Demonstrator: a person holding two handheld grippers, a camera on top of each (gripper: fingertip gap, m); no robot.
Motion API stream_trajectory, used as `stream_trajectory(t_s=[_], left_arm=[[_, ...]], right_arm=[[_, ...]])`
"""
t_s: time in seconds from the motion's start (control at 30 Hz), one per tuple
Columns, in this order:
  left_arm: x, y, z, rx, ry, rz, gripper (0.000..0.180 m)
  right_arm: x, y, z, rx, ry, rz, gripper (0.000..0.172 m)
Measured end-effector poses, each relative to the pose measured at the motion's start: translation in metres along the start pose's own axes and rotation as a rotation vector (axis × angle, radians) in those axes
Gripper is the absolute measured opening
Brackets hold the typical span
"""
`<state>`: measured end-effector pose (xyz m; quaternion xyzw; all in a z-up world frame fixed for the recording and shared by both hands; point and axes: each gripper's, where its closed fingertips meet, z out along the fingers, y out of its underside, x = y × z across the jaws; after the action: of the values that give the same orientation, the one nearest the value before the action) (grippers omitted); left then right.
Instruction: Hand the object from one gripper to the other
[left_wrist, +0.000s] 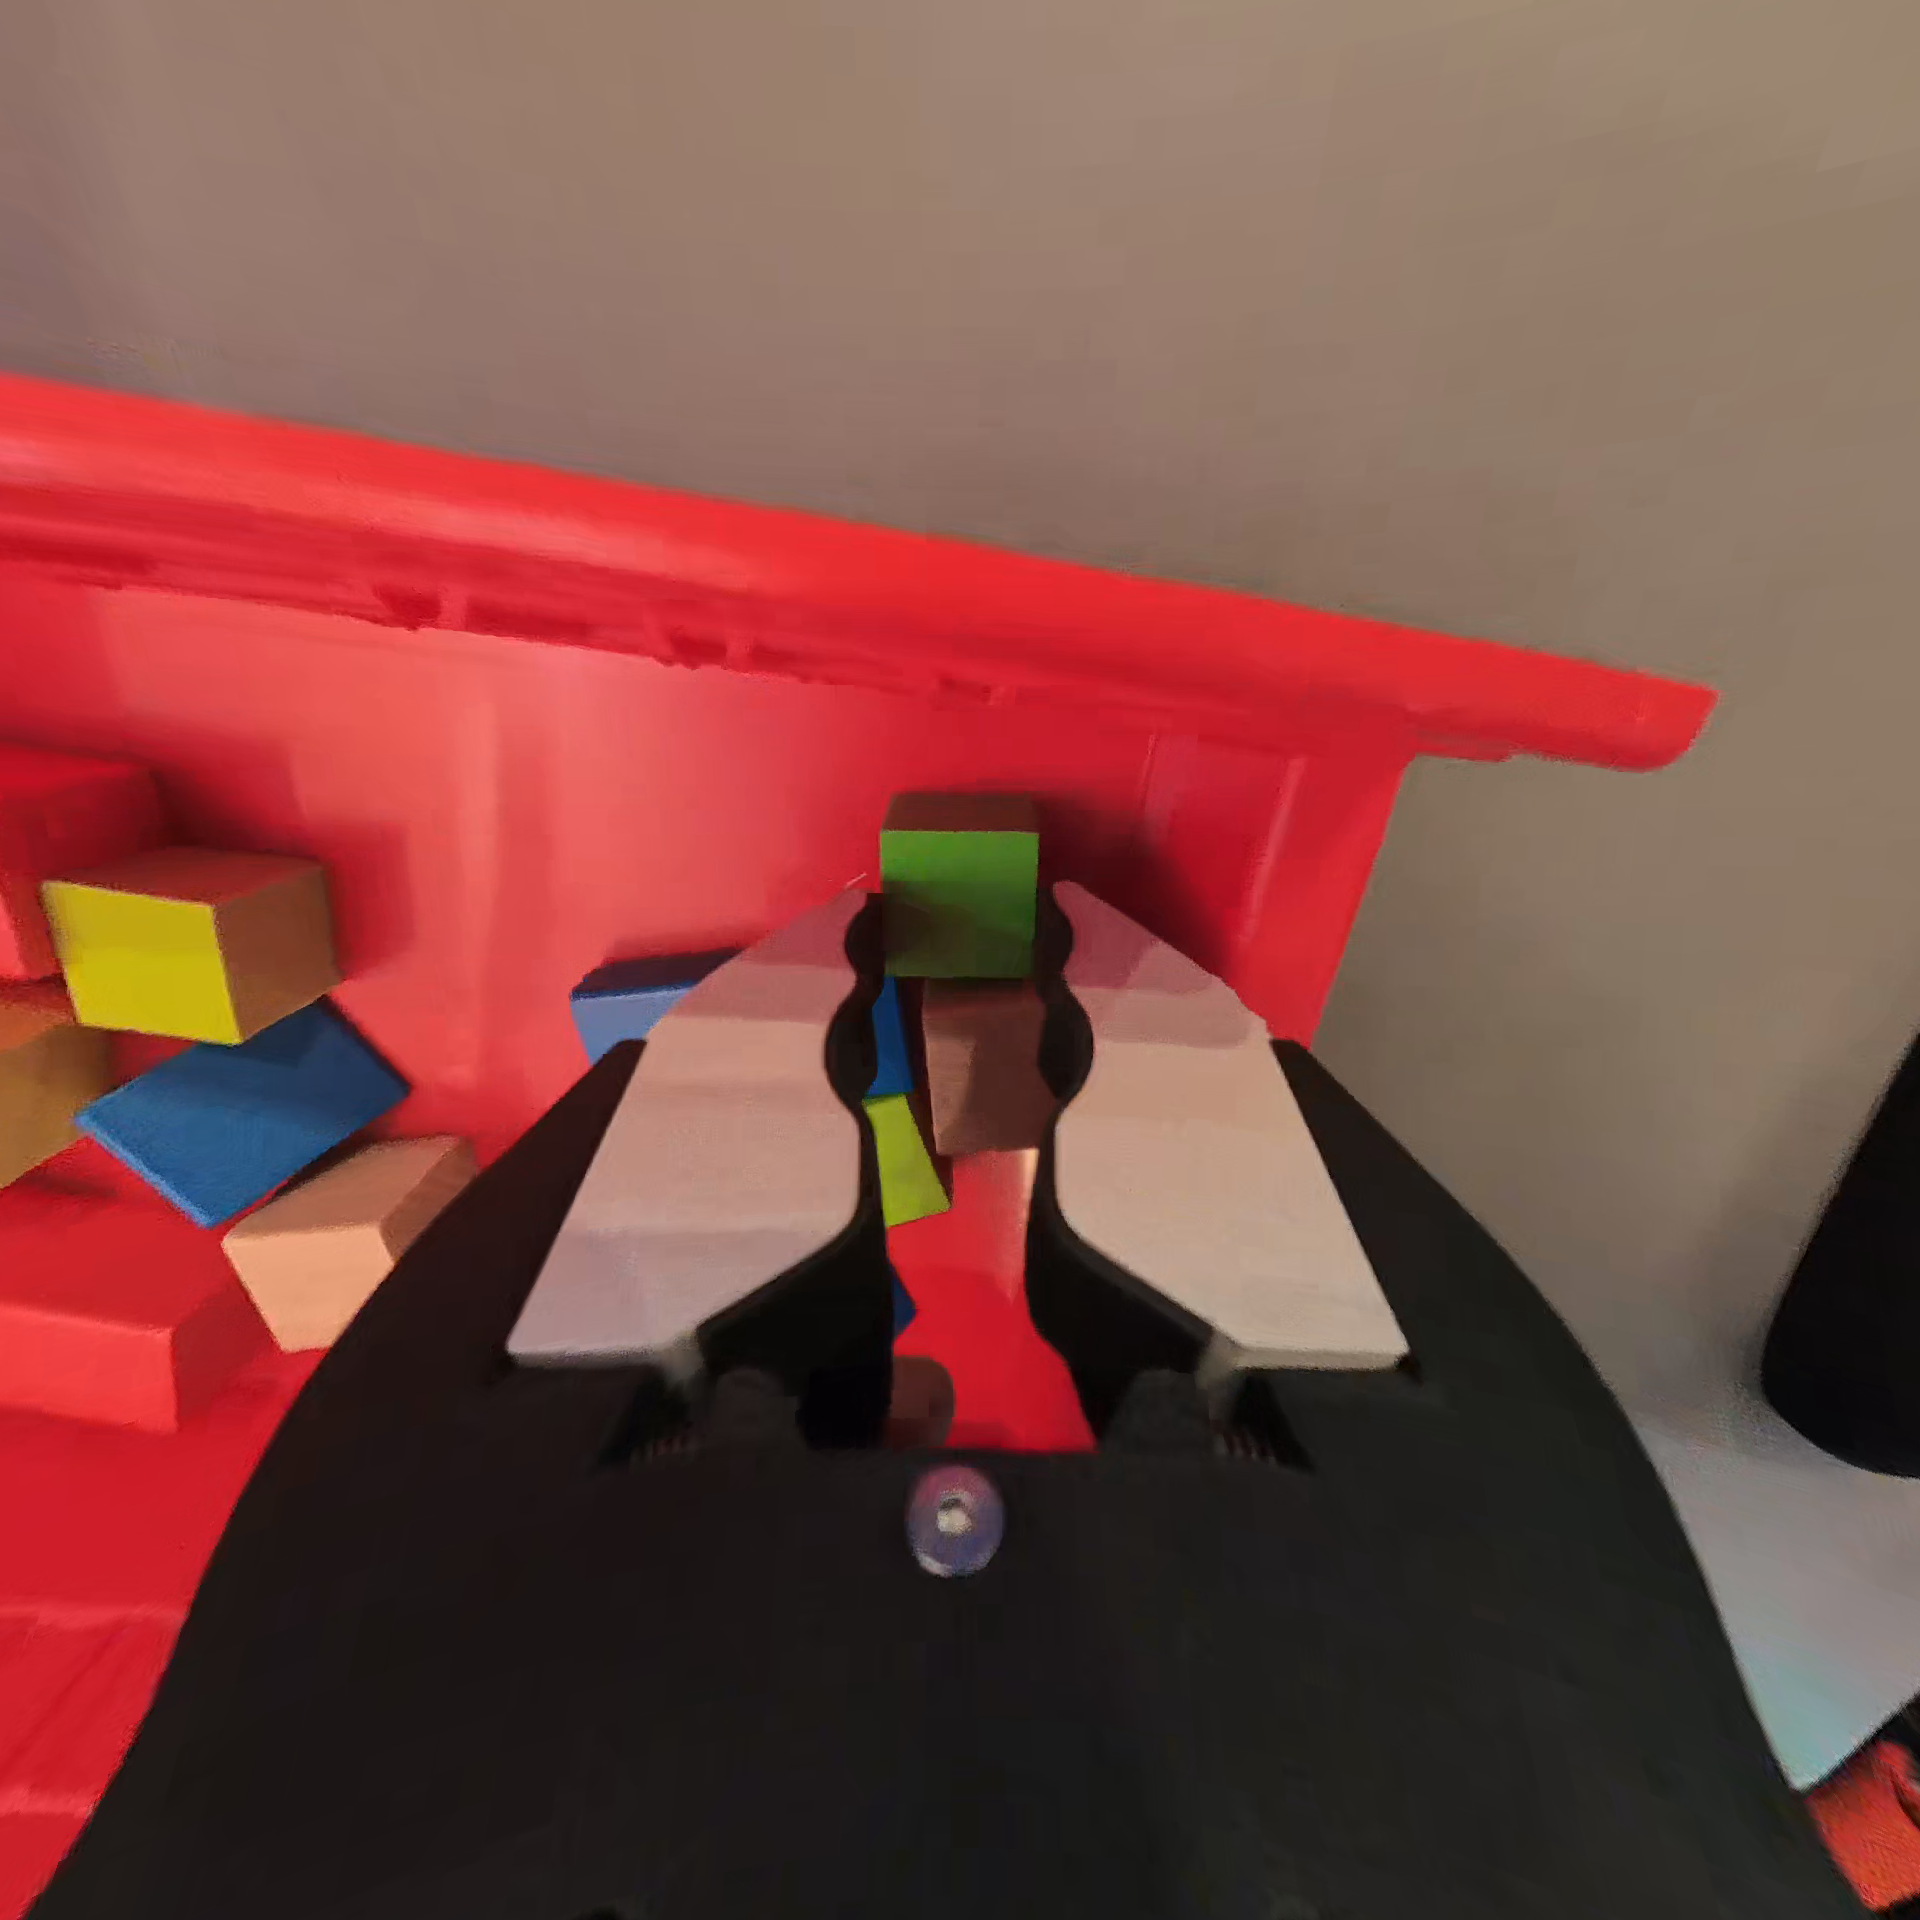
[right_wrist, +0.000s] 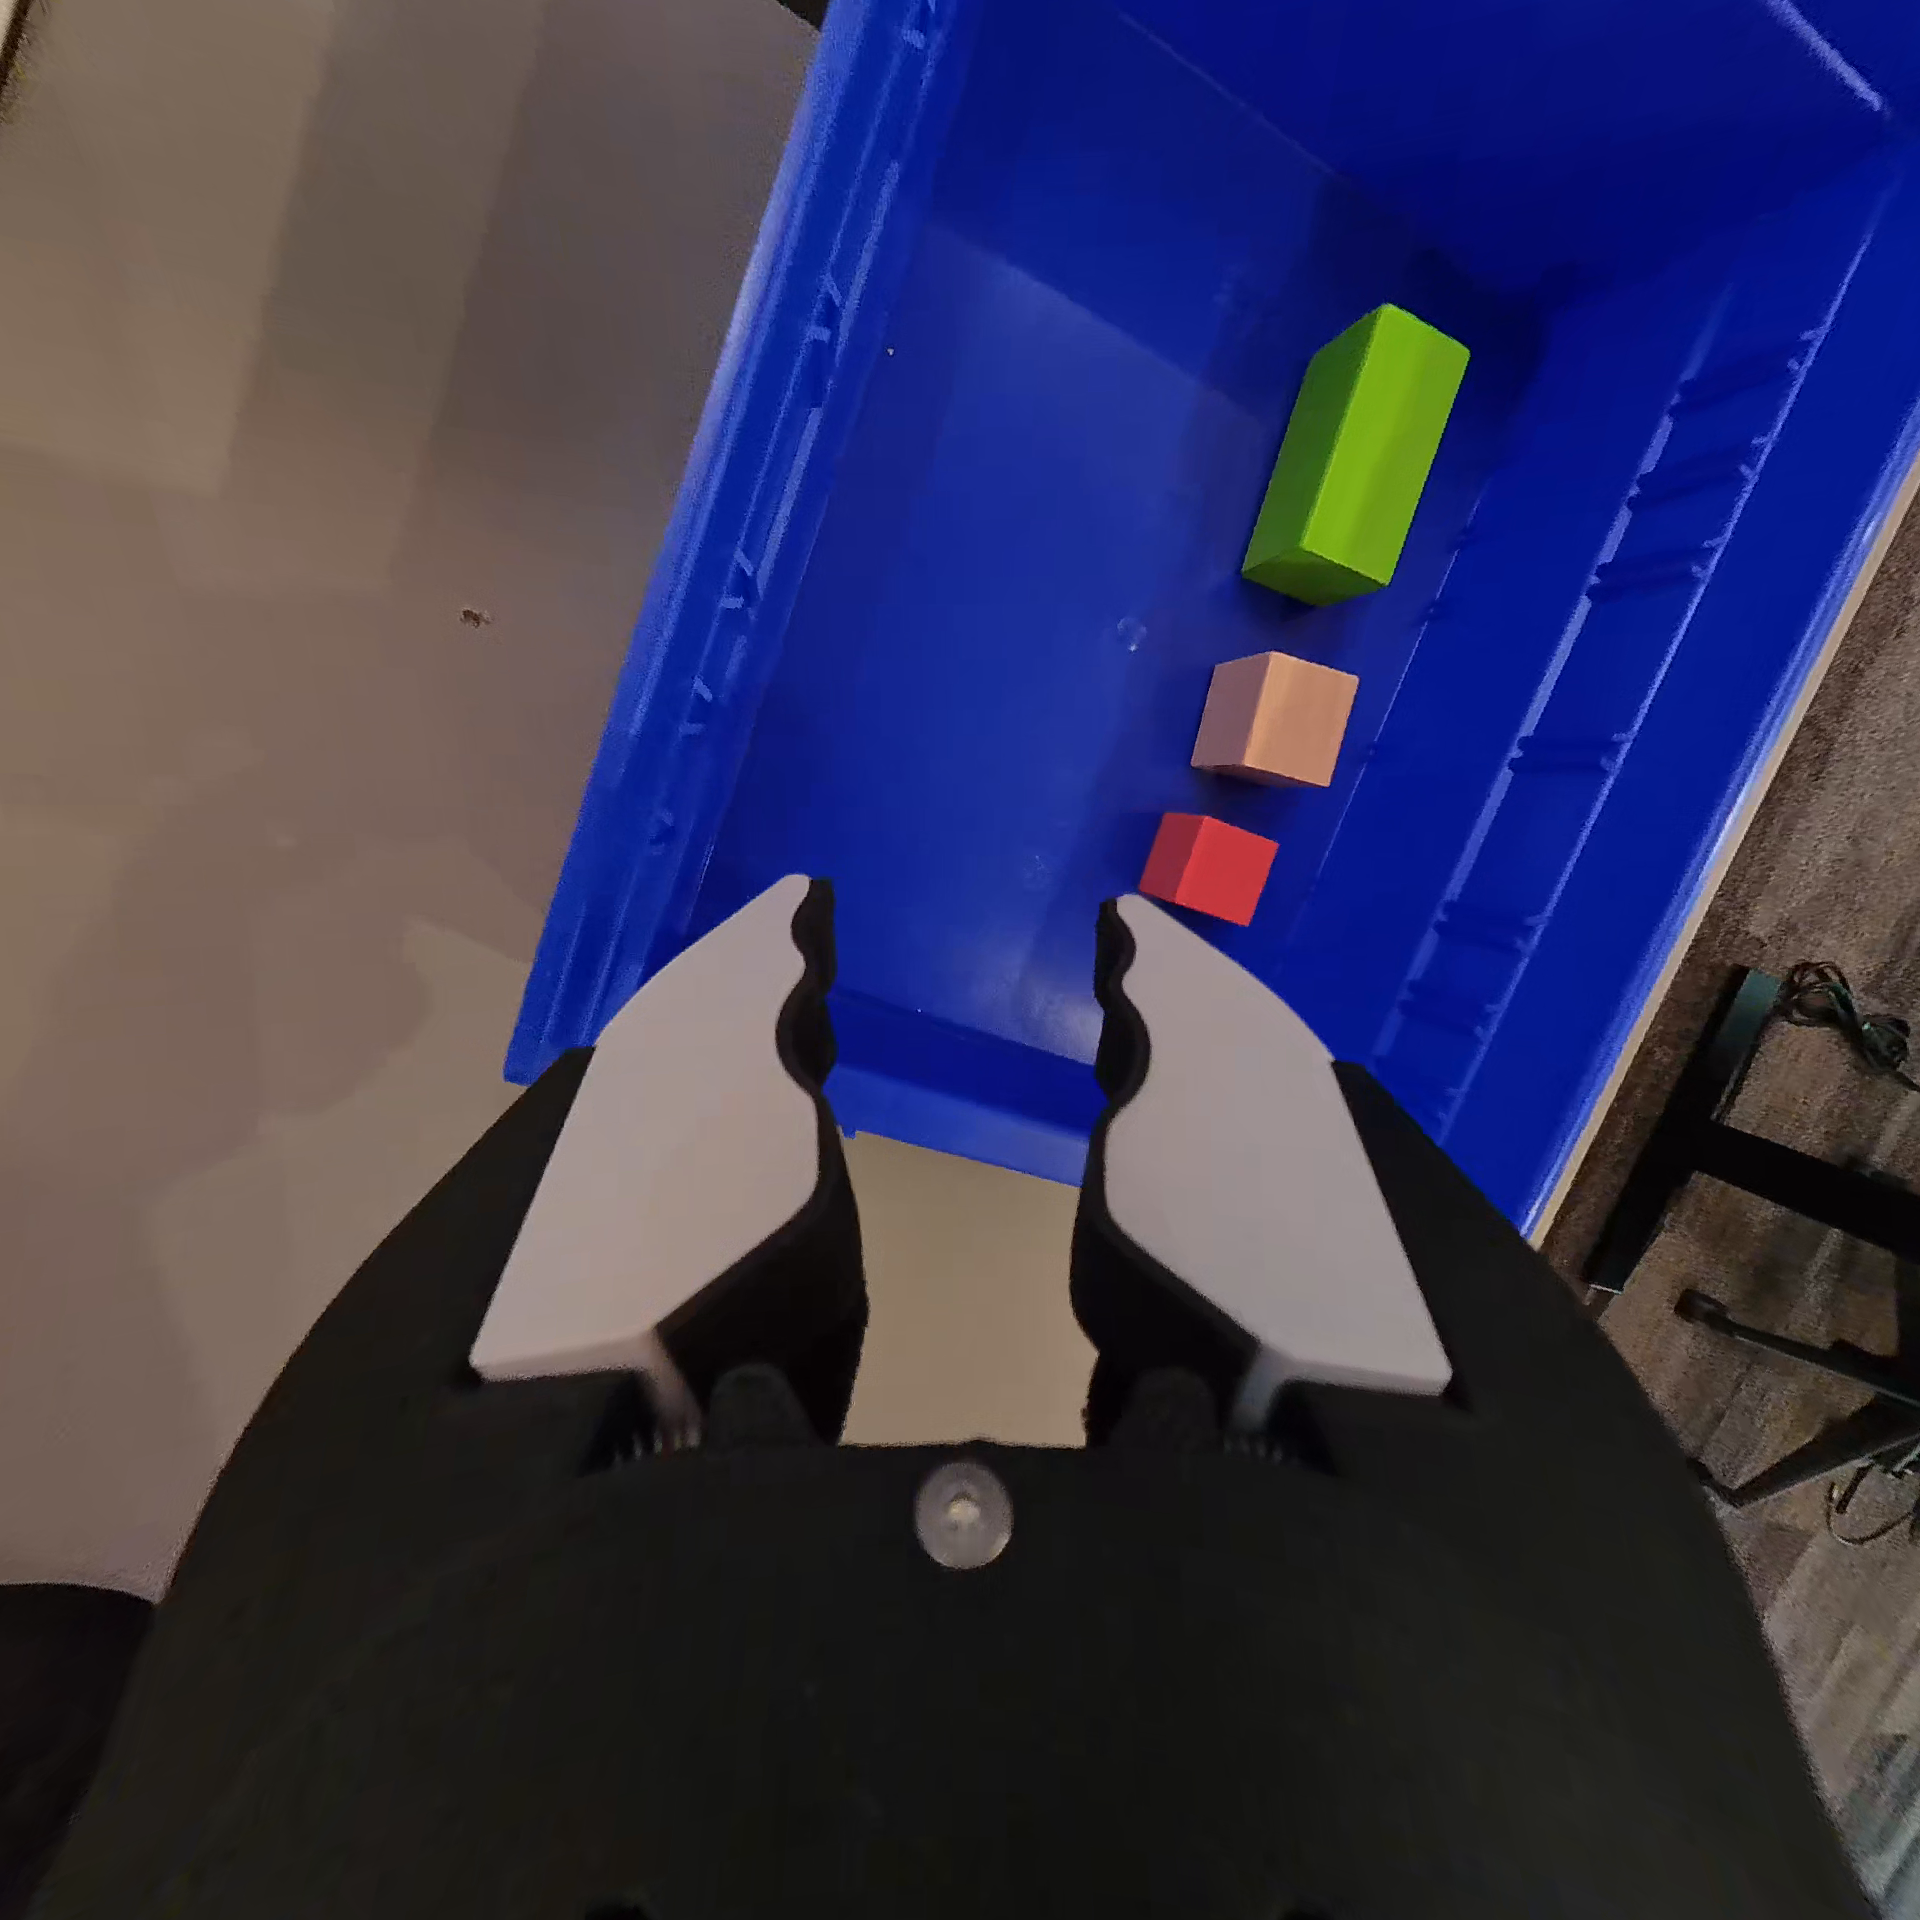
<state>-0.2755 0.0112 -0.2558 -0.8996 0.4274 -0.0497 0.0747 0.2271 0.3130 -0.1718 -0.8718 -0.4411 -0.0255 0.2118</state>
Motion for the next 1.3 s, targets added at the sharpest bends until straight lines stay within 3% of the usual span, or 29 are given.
stream_trajectory(t_s=[0.1,0.17,0.23,0.4,0.5,0.6,0.77,1.0,1.13,1.2,1.3], left_arm=[[-0.006,-0.002,-0.007,0.021,-0.058,0.000,0.027],[-0.009,-0.010,-0.027,0.141,-0.101,-0.044,0.027],[-0.007,-0.025,-0.057,0.301,-0.164,-0.053,0.027],[0.033,-0.096,-0.142,0.805,-0.206,-0.020,0.026],[0.064,-0.135,-0.170,0.984,-0.191,0.033,0.026],[0.095,-0.171,-0.188,1.155,-0.109,0.086,0.026],[0.119,-0.206,-0.201,1.300,-0.041,0.132,0.026],[0.125,-0.218,-0.207,1.343,0.010,0.155,0.027],[0.129,-0.222,-0.211,1.386,0.061,0.143,0.027],[0.124,-0.219,-0.212,1.376,0.031,0.127,0.031],[0.111,-0.200,-0.213,1.354,-0.077,0.118,0.013]], right_arm=[[-0.013,-0.013,-0.015,0.077,-0.013,-0.029,0.043],[-0.037,-0.030,-0.034,0.183,-0.070,-0.070,0.042],[-0.085,-0.061,-0.062,0.376,-0.226,-0.141,0.045],[-0.246,-0.115,-0.146,0.862,-0.614,-0.460,0.049],[-0.314,-0.129,-0.179,1.013,-0.765,-0.538,0.048],[-0.351,-0.140,-0.201,1.120,-0.931,-0.515,0.048],[-0.366,-0.148,-0.217,1.214,-1.078,-0.454,0.043],[-0.362,-0.144,-0.223,1.249,-1.169,-0.417,0.026],[-0.356,-0.140,-0.229,1.254,-1.160,-0.416,0.025],[-0.334,-0.140,-0.233,1.239,-1.103,-0.395,0.025],[-0.269,-0.128,-0.209,1.020,-0.912,-0.377,0.025]])
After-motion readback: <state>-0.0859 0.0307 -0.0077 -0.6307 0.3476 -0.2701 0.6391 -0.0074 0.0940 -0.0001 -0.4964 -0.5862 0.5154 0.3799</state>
